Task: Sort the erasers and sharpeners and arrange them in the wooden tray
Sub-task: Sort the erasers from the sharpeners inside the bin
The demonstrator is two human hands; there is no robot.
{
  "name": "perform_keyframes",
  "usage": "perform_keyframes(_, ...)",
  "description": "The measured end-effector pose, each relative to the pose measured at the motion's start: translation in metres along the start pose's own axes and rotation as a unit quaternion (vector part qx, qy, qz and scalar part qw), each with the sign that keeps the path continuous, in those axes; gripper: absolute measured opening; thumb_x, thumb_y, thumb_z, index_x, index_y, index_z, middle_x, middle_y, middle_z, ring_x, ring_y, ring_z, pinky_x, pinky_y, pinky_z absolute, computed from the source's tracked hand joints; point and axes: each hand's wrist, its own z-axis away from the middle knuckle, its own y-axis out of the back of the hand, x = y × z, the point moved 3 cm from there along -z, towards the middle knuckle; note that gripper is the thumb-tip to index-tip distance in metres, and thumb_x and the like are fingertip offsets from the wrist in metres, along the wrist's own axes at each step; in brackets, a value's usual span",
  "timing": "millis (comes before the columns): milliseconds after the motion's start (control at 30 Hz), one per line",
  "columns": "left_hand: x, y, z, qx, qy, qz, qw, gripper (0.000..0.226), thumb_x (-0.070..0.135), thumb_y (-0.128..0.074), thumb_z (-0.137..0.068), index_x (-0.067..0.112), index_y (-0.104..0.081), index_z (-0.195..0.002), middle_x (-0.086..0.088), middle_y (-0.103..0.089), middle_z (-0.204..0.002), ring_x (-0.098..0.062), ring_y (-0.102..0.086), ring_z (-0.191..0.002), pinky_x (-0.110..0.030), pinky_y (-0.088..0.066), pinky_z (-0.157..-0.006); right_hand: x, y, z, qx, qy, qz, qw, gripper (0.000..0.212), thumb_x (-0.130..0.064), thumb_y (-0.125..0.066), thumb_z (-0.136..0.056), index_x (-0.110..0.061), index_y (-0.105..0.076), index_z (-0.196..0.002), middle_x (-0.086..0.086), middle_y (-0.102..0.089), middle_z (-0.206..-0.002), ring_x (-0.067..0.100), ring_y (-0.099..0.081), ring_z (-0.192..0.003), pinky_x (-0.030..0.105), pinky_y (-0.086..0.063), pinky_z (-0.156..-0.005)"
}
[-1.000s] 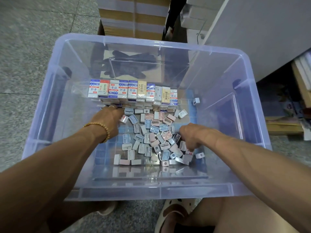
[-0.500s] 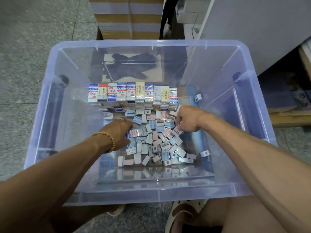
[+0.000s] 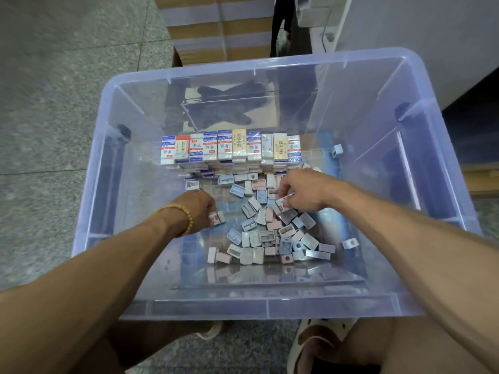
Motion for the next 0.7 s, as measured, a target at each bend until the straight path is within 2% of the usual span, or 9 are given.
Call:
perform_keyframes(67, -0.002, 0.002, 0.003, 0.027, 0.0, -0.004, 1.0, 0.024, 0.024, -0.071, -0.085, 0.012, -0.066, -0.106, -0.01, -0.061, -0.111, -0.028, -0.058, -0.103, -0.029, -0.044, -0.083, -0.002, 0.0, -0.001, -0.001, 0.006, 0.0, 1.0, 0.033, -0.006, -0.057, -0.095, -0.013, -0.067, -0.125, 0.004, -0.062, -0.135, 0.023, -0.059, -0.119, 0.029, -0.048, -0.093)
perform_keyframes(133, -0.001, 0.001, 0.006, 0.015, -0.002, 0.037, 0.999, 0.015, 0.021, -0.07, -0.085, 0.015, -0.065, -0.098, -0.007, -0.061, -0.104, -0.027, -0.058, -0.099, -0.028, -0.045, -0.082, -0.002, -0.002, -0.002, -0.007, 0.008, 0.0, 1.0, 0.032, -0.006, -0.058, -0.095, -0.012, -0.066, -0.126, 0.005, -0.061, -0.136, 0.023, -0.058, -0.119, 0.03, -0.048, -0.094)
perform_keyframes(233, 0.006, -0.006, 0.009, -0.057, -0.017, 0.122, 0.991, 0.012, 0.015, -0.067, -0.088, 0.015, -0.055, -0.085, -0.008, -0.06, -0.095, -0.024, -0.057, -0.085, -0.033, -0.049, -0.078, -0.002, -0.008, -0.003, -0.014, 0.008, 0.002, 1.0, 0.03, -0.006, -0.054, -0.096, -0.011, -0.062, -0.124, 0.009, -0.06, -0.133, 0.026, -0.056, -0.118, 0.033, -0.047, -0.094)
perform_keyframes(300, 0.015, -0.012, 0.012, -0.115, -0.013, 0.197, 0.974, 0.013, 0.014, -0.064, -0.091, 0.005, -0.056, -0.098, -0.014, -0.063, -0.103, -0.024, -0.062, -0.085, -0.038, -0.055, -0.077, -0.003, -0.011, -0.003, -0.009, 0.004, -0.004, 1.0, 0.028, -0.005, -0.049, -0.095, -0.005, -0.06, -0.122, 0.014, -0.061, -0.126, 0.031, -0.057, -0.113, 0.039, -0.049, -0.094)
perform_keyframes(367, 0.022, -0.019, 0.015, -0.177, -0.007, 0.241, 0.954, 0.016, 0.015, -0.061, -0.094, 0.006, -0.055, -0.107, -0.013, -0.064, -0.11, -0.022, -0.068, -0.089, -0.036, -0.057, -0.077, -0.004, -0.013, -0.002, -0.013, 0.004, -0.026, 1.0, 0.029, -0.004, -0.047, -0.096, -0.001, -0.058, -0.122, 0.017, -0.06, -0.125, 0.034, -0.056, -0.112, 0.043, -0.049, -0.095)
perform_keyframes(467, 0.029, -0.023, 0.018, -0.22, -0.015, 0.216, 0.951, 0.011, 0.015, -0.058, -0.096, 0.014, -0.051, -0.104, -0.009, -0.064, -0.106, -0.017, -0.065, -0.081, -0.038, -0.055, -0.082, -0.006, -0.015, -0.001, -0.04, 0.003, -0.056, 0.998, 0.028, -0.004, -0.047, -0.097, -0.001, -0.058, -0.122, 0.019, -0.06, -0.123, 0.032, -0.058, -0.106, 0.041, -0.049, -0.087)
perform_keyframes(567, 0.028, -0.009, 0.015, -0.135, -0.065, 0.024, 0.988, 0.018, 0.025, -0.059, -0.095, 0.016, -0.054, -0.109, -0.005, -0.061, -0.109, -0.018, -0.052, -0.086, -0.03, -0.044, -0.077, -0.005, -0.02, -0.001, -0.075, -0.003, -0.105, 0.992, 0.021, -0.005, -0.05, -0.098, 0.0, -0.059, -0.116, 0.02, -0.063, -0.116, 0.027, -0.06, -0.088, 0.046, -0.054, -0.076)
perform_keyframes(633, 0.026, 0.003, 0.013, -0.071, -0.073, -0.005, 0.995, 0.015, 0.027, -0.059, -0.094, 0.017, -0.054, -0.104, -0.003, -0.058, -0.1, -0.019, -0.049, -0.084, -0.027, -0.038, -0.072, -0.003, -0.023, -0.001, -0.097, -0.016, -0.123, 0.988, 0.019, -0.006, -0.05, -0.098, 0.002, -0.058, -0.114, 0.02, -0.068, -0.111, 0.026, -0.065, -0.085, 0.046, -0.056, -0.076)
perform_keyframes(700, 0.027, 0.01, 0.013, -0.026, -0.087, 0.015, 0.996, 0.016, 0.027, -0.061, -0.093, 0.022, -0.048, -0.084, 0.001, -0.053, -0.086, -0.017, -0.047, -0.076, -0.027, -0.035, -0.065, -0.002, -0.021, 0.0, -0.099, -0.026, -0.099, 0.99, 0.02, -0.005, -0.052, -0.096, 0.004, -0.062, -0.111, 0.015, -0.072, -0.103, 0.029, -0.069, -0.09, 0.046, -0.057, -0.081)
